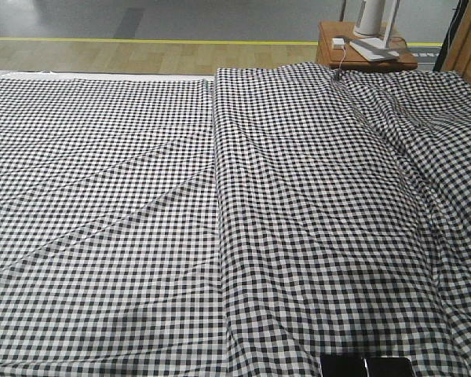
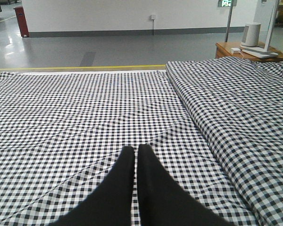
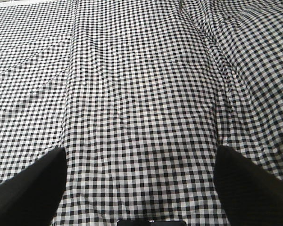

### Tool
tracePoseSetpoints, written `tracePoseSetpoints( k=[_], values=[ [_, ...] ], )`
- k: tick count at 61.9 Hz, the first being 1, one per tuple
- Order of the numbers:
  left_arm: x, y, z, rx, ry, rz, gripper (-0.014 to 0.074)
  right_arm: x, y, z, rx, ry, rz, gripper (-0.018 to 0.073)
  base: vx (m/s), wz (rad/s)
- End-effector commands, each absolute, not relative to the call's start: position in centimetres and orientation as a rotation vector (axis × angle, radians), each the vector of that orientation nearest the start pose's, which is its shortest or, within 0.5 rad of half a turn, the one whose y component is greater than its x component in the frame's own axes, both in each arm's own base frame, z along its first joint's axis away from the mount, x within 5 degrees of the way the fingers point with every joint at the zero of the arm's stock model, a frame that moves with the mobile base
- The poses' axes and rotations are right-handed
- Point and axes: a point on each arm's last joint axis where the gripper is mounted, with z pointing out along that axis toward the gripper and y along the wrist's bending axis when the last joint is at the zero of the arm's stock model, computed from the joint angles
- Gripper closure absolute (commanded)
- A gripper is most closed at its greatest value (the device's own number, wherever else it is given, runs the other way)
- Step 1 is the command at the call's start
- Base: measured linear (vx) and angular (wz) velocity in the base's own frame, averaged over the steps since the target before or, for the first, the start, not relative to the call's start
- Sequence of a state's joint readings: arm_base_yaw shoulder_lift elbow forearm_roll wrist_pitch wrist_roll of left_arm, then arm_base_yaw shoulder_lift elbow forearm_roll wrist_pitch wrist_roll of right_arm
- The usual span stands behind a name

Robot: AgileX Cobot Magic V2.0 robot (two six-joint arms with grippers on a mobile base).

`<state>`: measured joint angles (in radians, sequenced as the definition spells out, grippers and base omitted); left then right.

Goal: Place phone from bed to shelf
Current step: 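Lower the right gripper toward the black phone on the sheet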

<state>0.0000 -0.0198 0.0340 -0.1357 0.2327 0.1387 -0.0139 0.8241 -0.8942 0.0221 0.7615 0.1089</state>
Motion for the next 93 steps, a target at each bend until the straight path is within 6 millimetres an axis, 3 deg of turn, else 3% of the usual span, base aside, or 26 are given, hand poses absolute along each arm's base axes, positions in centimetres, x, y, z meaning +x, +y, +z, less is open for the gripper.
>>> tracePoseSetpoints(
  k=[1, 9, 23, 33, 47, 64, 93],
  values=[
    [5.6, -0.2, 18.8, 0.013, 1.651, -0.029, 0.0596, 17.2, -0.3, 38.7, 0.127, 2.118, 0.053, -0.0032, 0.0, 0.0],
    [5.6, -0.2, 18.8, 0.013, 1.651, -0.029, 0.0596, 18.9, -1.3, 39.3, 0.163, 2.158, 0.013, -0.0032, 0.0, 0.0],
    [5.6, -0.2, 18.8, 0.013, 1.651, -0.029, 0.0596, 20.3, -5.4, 40.2, 0.275, 2.181, -0.109, -0.0032, 0.0, 0.0],
    [5.6, -0.2, 18.8, 0.013, 1.651, -0.029, 0.0596, 21.4, -8.4, 38.9, 0.332, 2.282, -0.104, -0.0032, 0.0, 0.0],
    [5.6, -0.2, 18.8, 0.013, 1.651, -0.029, 0.0596, 24.0, -12.4, 35.0, 0.39, 2.402, 0.002, -0.0032, 0.0, 0.0],
    [5.6, -0.2, 18.8, 0.013, 1.651, -0.029, 0.0596, 26.5, -17.0, 28.1, 0.498, 2.561, 0.197, -0.0032, 0.0, 0.0],
    [5.6, -0.2, 18.8, 0.013, 1.651, -0.029, 0.0596, 29.7, -19.0, 16.0, 0.372, 2.786, 0.516, -0.0032, 0.0, 0.0]
  ],
)
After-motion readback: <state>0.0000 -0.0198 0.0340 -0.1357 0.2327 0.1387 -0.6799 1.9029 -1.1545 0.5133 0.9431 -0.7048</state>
